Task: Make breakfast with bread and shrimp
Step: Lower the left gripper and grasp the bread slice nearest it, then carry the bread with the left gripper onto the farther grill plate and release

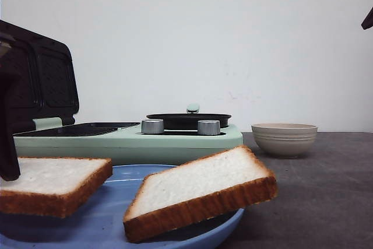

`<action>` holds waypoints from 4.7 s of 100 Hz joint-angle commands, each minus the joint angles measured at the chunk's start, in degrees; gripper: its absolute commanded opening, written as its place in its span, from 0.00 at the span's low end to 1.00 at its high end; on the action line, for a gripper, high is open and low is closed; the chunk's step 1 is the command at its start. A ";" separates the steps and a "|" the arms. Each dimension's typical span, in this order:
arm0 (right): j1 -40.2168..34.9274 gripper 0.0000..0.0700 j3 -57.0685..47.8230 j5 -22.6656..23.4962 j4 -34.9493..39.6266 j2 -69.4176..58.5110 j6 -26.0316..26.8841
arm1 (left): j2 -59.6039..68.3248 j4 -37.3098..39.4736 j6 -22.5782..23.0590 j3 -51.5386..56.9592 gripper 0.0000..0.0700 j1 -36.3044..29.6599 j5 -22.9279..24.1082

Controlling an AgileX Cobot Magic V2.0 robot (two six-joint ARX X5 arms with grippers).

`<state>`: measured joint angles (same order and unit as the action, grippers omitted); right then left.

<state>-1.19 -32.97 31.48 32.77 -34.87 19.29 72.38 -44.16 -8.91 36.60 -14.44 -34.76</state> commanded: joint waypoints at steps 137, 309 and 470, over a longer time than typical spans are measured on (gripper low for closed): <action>-0.11 0.60 -1.03 -1.97 -0.57 -0.22 -2.19 | -23.04 28.30 -2.25 1.09 0.01 -0.76 10.51; -0.11 0.60 -1.03 -1.97 1.60 -0.22 -5.44 | 33.62 53.16 62.18 42.40 0.00 -0.96 33.70; -0.13 0.60 -1.03 -3.19 2.49 -0.22 -6.71 | 35.56 39.28 60.26 42.40 0.44 -1.07 31.10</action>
<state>-1.19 -32.97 28.34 35.62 -34.87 13.28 106.48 -5.06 51.66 77.58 -15.35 -3.29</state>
